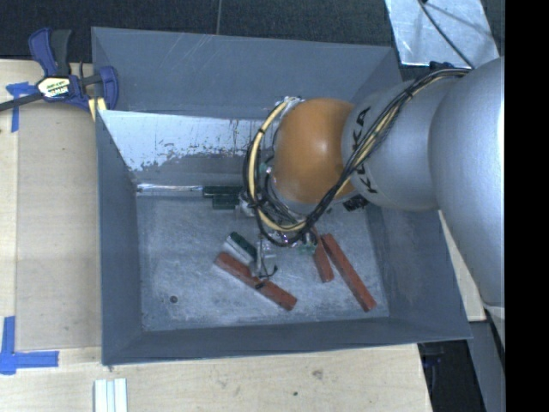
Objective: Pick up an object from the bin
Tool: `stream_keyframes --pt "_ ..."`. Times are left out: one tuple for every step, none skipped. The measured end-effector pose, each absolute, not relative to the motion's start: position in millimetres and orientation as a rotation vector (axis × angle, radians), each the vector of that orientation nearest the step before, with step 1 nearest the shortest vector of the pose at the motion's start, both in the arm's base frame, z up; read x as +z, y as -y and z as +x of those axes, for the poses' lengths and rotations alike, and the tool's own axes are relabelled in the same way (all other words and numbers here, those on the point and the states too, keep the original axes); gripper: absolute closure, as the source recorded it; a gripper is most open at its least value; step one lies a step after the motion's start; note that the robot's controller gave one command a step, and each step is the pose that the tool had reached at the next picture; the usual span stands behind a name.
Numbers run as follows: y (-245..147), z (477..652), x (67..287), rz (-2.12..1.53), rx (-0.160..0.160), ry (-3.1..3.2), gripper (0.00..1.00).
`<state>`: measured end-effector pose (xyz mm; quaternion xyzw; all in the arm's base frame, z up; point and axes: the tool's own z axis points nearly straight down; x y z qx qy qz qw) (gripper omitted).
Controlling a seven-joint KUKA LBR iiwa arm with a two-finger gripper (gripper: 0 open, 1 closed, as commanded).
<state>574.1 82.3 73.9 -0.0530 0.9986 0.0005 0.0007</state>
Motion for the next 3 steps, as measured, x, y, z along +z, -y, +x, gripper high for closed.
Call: stream_keyframes --pt "-82.0 574.4 73.4 -0.164 0.002 -3.133 1.00" --pt "-81.7 575.4 101.2 -0.160 0.002 -3.134 1.00" --pt "-81.5 578.2 171.0 -0.156 0.001 -3.126 1.00"
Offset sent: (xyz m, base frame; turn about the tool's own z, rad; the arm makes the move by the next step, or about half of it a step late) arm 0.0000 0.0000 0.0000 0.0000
